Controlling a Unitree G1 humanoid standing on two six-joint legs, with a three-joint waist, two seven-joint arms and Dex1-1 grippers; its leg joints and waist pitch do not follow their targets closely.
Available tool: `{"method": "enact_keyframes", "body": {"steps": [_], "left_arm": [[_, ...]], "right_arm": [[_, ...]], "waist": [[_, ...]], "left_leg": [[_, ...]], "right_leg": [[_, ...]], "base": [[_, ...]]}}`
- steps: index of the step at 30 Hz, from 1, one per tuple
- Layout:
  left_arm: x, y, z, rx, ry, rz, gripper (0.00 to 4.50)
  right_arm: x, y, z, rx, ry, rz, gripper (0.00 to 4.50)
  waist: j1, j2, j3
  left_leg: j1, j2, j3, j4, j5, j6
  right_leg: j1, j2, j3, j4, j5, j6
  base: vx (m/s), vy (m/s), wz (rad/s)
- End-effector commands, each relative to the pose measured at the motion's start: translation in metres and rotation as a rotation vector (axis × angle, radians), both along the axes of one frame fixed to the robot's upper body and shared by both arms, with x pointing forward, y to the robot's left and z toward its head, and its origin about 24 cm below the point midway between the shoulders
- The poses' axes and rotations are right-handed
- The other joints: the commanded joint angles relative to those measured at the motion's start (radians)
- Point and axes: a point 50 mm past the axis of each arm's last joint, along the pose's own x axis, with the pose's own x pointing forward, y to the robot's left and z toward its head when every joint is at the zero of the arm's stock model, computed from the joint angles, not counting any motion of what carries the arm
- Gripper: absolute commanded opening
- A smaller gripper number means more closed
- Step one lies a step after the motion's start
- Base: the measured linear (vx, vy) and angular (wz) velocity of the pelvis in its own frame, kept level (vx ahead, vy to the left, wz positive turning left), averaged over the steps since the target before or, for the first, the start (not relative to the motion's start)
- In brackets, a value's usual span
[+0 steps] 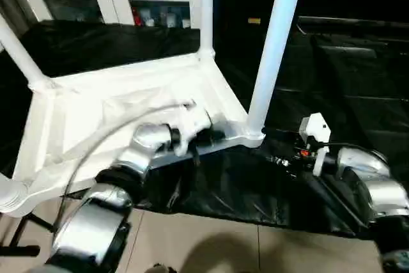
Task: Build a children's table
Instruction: Rotate leg to tighten, then rotate table base
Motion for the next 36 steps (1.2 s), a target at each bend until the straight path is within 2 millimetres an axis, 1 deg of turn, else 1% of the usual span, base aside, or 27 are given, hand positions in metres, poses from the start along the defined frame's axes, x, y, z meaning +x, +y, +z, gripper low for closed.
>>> {"method": "enact_keyframes", "body": {"steps": [1, 2, 3, 4, 5, 6, 7, 8, 9, 10, 11, 12, 13, 14, 15, 16, 17, 18, 19, 20, 22, 23, 24, 27, 30, 34, 36], "left_arm": [[-0.005, 0.005, 0.005, -0.032, 0.032, -0.028, 0.76], [-0.021, 0.025, 0.006, 0.027, 0.110, -0.092, 0.76], [-0.027, 0.031, 0.005, 0.051, 0.142, -0.110, 0.76], [-0.035, 0.042, 0.001, 0.094, 0.187, -0.121, 0.76], [-0.046, 0.058, -0.004, 0.147, 0.250, -0.119, 0.76], [-0.049, 0.062, -0.006, 0.158, 0.267, -0.117, 0.76], [-0.056, 0.070, -0.008, 0.172, 0.309, -0.105, 0.76], [-0.062, 0.077, -0.009, 0.182, 0.337, -0.096, 0.76], [-0.062, 0.077, -0.009, 0.182, 0.337, -0.096, 0.76], [-0.073, 0.086, -0.010, 0.188, 0.388, -0.079, 0.76], [-0.080, 0.093, -0.011, 0.209, 0.416, -0.059, 0.76], [-0.084, 0.098, -0.012, 0.228, 0.435, -0.042, 0.76], [-0.088, 0.103, -0.012, 0.249, 0.452, -0.023, 0.76], [-0.091, 0.108, -0.013, 0.273, 0.463, 0.002, 0.76], [-0.091, 0.108, -0.013, 0.273, 0.463, 0.002, 0.76], [-0.097, 0.114, -0.011, 0.318, 0.477, 0.045, 0.76], [-0.098, 0.117, -0.011, 0.336, 0.474, 0.067, 0.76], [-0.099, 0.119, -0.011, 0.348, 0.474, 0.081, 0.76], [-0.099, 0.119, -0.011, 0.353, 0.474, 0.088, 0.76], [-0.100, 0.120, -0.010, 0.366, 0.471, 0.099, 0.76], [-0.102, 0.120, -0.008, 0.385, 0.457, 0.119, 0.76], [-0.101, 0.121, -0.006, 0.392, 0.443, 0.133, 0.76], [-0.101, 0.121, -0.005, 0.394, 0.439, 0.139, 0.76], [-0.098, 0.123, -0.004, 0.410, 0.404, 0.175, 0.76], [-0.095, 0.124, -0.002, 0.413, 0.373, 0.208, 0.76], [-0.088, 0.124, 0.002, 0.402, 0.326, 0.260, 0.76], [-0.084, 0.124, -0.002, 0.419, 0.300, 0.290, 0.76]], "right_arm": [[-0.003, 0.004, 0.007, 0.027, 0.010, 0.045, 3.65], [-0.009, 0.010, 0.011, 0.053, 0.046, 0.103, 3.65], [-0.010, 0.012, 0.012, 0.060, 0.056, 0.122, 3.65], [-0.009, 0.016, 0.012, 0.065, 0.041, 0.124, 3.65], [-0.004, 0.026, 0.011, 0.089, 0.022, 0.114, 3.65], [-0.002, 0.029, 0.011, 0.096, 0.017, 0.110, 3.65], [0.001, 0.037, 0.010, 0.110, 0.010, 0.104, 3.65], [0.003, 0.044, 0.008, 0.118, 0.003, 0.104, 3.65], [0.003, 0.044, 0.008, 0.118, 0.003, 0.104, 3.65], [0.008, 0.056, 0.004, 0.119, 0.009, 0.082, 3.65], [0.013, 0.066, 0.000, 0.119, 0.004, 0.065, 3.65], [0.017, 0.074, -0.002, 0.121, 0.000, 0.051, 3.65], [0.021, 0.082, -0.005, 0.131, 0.021, 0.023, 3.65], [0.024, 0.093, -0.007, 0.138, 0.021, 0.012, 3.65], [0.024, 0.093, -0.007, 0.138, 0.021, 0.012, 3.65], [0.028, 0.110, -0.009, 0.155, 0.029, -0.013, 3.65], [0.031, 0.120, -0.011, 0.160, 0.038, -0.034, 3.65], [0.033, 0.126, -0.013, 0.161, 0.046, -0.051, 3.65], [0.035, 0.130, -0.014, 0.165, 0.045, -0.068, 3.65], [0.043, 0.138, -0.016, 0.165, 0.037, -0.153, 3.65], [0.061, 0.148, -0.016, 0.164, 0.012, -0.389, 3.65], [0.071, 0.149, -0.015, 0.169, -0.002, -0.532, 3.65], [0.074, 0.149, -0.014, 0.172, -0.007, -0.589, 3.65], [0.083, 0.143, -0.012, 0.168, -0.010, -0.739, 3.65], [0.088, 0.135, -0.013, 0.167, 0.009, -0.848, 3.65], [0.095, 0.114, -0.012, 0.162, 0.007, -0.975, 3.65], [0.099, 0.096, -0.014, 0.139, -0.006, -1.055, 3.65]], "waist": [[0.009, -0.021, -0.073], [0.013, -0.030, -0.072], [0.013, -0.030, -0.072], [0.007, -0.022, -0.066], [0.003, -0.024, -0.061], [0.000, -0.021, -0.060], [-0.004, -0.025, -0.057], [-0.005, -0.019, -0.055], [-0.005, -0.022, -0.054], [-0.002, -0.031, -0.052], [-0.002, -0.027, -0.051], [-0.008, -0.038, -0.048], [-0.006, -0.031, -0.048], [-0.011, -0.036, -0.046], [-0.008, -0.029, -0.049], [-0.007, -0.035, -0.049], [-0.011, -0.036, -0.049], [-0.012, -0.033, -0.052], [-0.010, -0.031, -0.054], [-0.009, -0.032, -0.055], [-0.013, -0.031, -0.058], [-0.016, -0.032, -0.059], [-0.017, -0.033, -0.058], [-0.012, -0.029, -0.059], [-0.013, -0.032, -0.064], [-0.009, -0.033, -0.066], [-0.008, -0.031, -0.066]], "left_leg": [[0.014, 0.039, -0.013, -0.050, -0.100, 0.163], [0.014, 0.045, -0.017, -0.056, -0.103, 0.150], [0.014, 0.045, -0.017, -0.056, -0.103, 0.150], [0.019, 0.044, -0.013, -0.058, -0.135, 0.130], [0.021, 0.042, -0.011, -0.061, -0.172, 0.101], [0.022, 0.042, -0.012, -0.065, -0.189, 0.083], [0.020, 0.040, -0.011, -0.068, -0.205, 0.071], [0.031, 0.042, -0.013, -0.073, -0.240, 0.040], [0.035, 0.043, -0.011, -0.072, -0.254, 0.027], [0.040, 0.043, -0.012, -0.077, -0.286, -0.001], [0.037, 0.043, -0.014, -0.079, -0.289, -0.010], [0.034, 0.042, -0.015, -0.085, -0.297, -0.018], [0.036, 0.041, -0.017, -0.085, -0.304, -0.026], [0.038, 0.040, -0.016, -0.089, -0.316, -0.035], [0.045, 0.041, -0.017, -0.089, -0.319, -0.048], [0.049, 0.042, -0.014, -0.088, -0.321, -0.053], [0.043, 0.041, -0.016, -0.091, -0.309, -0.059], [0.043, 0.040, -0.016, -0.091, -0.299, -0.066], [0.047, 0.039, -0.016, -0.089, -0.287, -0.069], [0.047, 0.039, -0.014, -0.087, -0.259, -0.073], [0.043, 0.035, -0.014, -0.087, -0.232, -0.086], [0.044, 0.032, -0.012, -0.085, -0.223, -0.104], [0.044, 0.031, -0.011, -0.085, -0.230, -0.105], [0.047, 0.030, -0.009, -0.082, -0.221, -0.095], [0.041, 0.025, -0.010, -0.077, -0.192, -0.096], [0.043, 0.025, -0.008, -0.073, -0.185, -0.084], [0.045, 0.025, -0.007, -0.071, -0.190, -0.084]], "right_leg": [[0.053, -0.055, 0.035, -0.047, -0.001, -0.297], [0.060, -0.062, 0.036, -0.042, -0.035, -0.291], [0.060, -0.062, 0.036, -0.042, -0.035, -0.291], [0.044, -0.054, 0.038, -0.049, -0.106, -0.267], [0.040, -0.052, 0.040, -0.055, -0.173, -0.253], [0.039, -0.054, 0.041, -0.057, -0.204, -0.246], [0.037, -0.051, 0.041, -0.062, -0.237, -0.236], [0.030, -0.052, 0.044, -0.067, -0.280, -0.226], [0.027, -0.052, 0.045, -0.069, -0.290, -0.224], [0.022, -0.052, 0.048, -0.069, -0.304, -0.226], [0.023, -0.053, 0.049, -0.065, -0.306, -0.224], [0.023, -0.050, 0.047, -0.067, -0.321, -0.214], [0.022, -0.052, 0.048, -0.064, -0.330, -0.210], [0.021, -0.049, 0.049, -0.069, -0.338, -0.202], [0.018, -0.050, 0.051, -0.067, -0.320, -0.198], [0.015, -0.049, 0.051, -0.067, -0.305, -0.199], [0.020, -0.048, 0.052, -0.061, -0.271, -0.203], [0.022, -0.048, 0.052, -0.057, -0.245, -0.205], [0.023, -0.047, 0.051, -0.055, -0.212, -0.206], [0.023, -0.048, 0.052, -0.050, -0.161, -0.216], [0.023, -0.050, 0.052, -0.043, -0.134, -0.229], [0.025, -0.050, 0.052, -0.042, -0.128, -0.233], [0.025, -0.050, 0.053, -0.044, -0.132, -0.232], [0.028, -0.040, 0.052, -0.037, -0.080, -0.204], [0.038, -0.037, 0.049, -0.029, -0.016, -0.197], [0.038, -0.037, 0.049, -0.028, -0.005, -0.195], [0.035, -0.036, 0.048, -0.028, -0.003, -0.198]], "base": [[0.000, 0.000, 0.00], [0.000, 0.000, 0.00], [0.000, 0.000, 0.00], [0.000, 0.000, 0.00], [0.000, 0.000, 0.00], [0.000, 0.000, 0.00], [0.000, 0.000, 0.00], [0.000, 0.000, 0.00], [0.000, 0.000, 0.00], [0.000, 0.000, 0.00], [0.000, 0.000, 0.00], [0.000, 0.000, 0.00], [0.000, 0.000, 0.00], [0.000, 0.000, 0.00], [0.000, 0.000, 0.00], [0.000, 0.000, 0.00], [0.000, 0.000, 0.00], [0.000, 0.000, 0.00], [0.000, 0.000, 0.00], [0.000, 0.000, 0.00], [0.000, 0.000, 0.00], [0.000, 0.000, 0.00], [0.000, 0.000, 0.00], [0.000, 0.000, 0.00], [0.000, 0.000, 0.00], [0.000, 0.000, 0.00], [0.000, 0.000, 0.00]]}}
